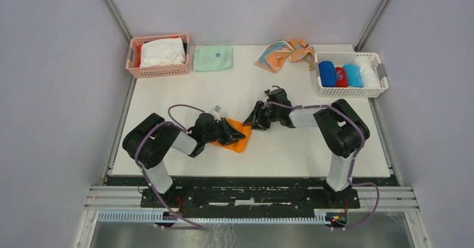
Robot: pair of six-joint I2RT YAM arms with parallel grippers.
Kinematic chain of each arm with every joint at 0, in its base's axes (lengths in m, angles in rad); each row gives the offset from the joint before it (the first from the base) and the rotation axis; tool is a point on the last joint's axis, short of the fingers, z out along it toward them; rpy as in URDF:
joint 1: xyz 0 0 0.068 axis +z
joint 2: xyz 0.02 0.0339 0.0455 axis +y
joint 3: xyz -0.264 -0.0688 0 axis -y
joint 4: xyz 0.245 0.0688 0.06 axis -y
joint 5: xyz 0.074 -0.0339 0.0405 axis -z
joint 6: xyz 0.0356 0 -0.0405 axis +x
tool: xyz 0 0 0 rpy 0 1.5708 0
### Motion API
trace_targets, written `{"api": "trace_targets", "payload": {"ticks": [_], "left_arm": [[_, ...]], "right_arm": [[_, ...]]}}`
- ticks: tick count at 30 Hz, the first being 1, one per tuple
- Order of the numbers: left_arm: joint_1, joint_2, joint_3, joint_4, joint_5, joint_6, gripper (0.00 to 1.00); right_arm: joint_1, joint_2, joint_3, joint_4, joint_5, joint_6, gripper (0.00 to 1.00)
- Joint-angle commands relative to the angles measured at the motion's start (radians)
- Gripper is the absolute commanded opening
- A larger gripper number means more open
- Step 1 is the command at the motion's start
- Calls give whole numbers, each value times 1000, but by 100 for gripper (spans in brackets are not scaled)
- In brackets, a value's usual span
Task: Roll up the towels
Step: Roll the towel at the center of the board.
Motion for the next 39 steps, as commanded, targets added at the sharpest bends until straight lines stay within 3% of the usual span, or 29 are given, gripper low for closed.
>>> {"api": "trace_targets", "payload": {"ticks": [1, 6, 10, 16, 19, 23, 27, 31, 39], "left_arm": [[1, 31, -24, -53, 11, -26, 5], [-2, -39, 10, -191, -31, 62, 20], [-2, -130, 38, -366, -115, 146, 38], [-12, -302, 70, -584, -229, 251, 55], [-105, -404, 138, -738, -386, 328, 59], [-321, -463, 250, -883, -723, 427, 60], [-500, -397, 364, -960, -958, 515, 61], [-665, -237, 486, -985, -1143, 601, 62], [-774, 39, 669, -981, -1334, 741, 61]], "right_arm": [[16, 38, 35, -137, 103, -78, 40], [24, -3, 102, -326, 225, -136, 22], [44, -39, 169, -503, 352, -189, 18], [75, -72, 209, -624, 490, -204, 16], [94, -74, 248, -697, 562, -195, 15], [106, -70, 295, -772, 609, -157, 15], [109, -53, 326, -832, 619, -131, 15], [110, -39, 348, -874, 627, -120, 15], [109, -23, 376, -917, 624, -120, 15]]}}
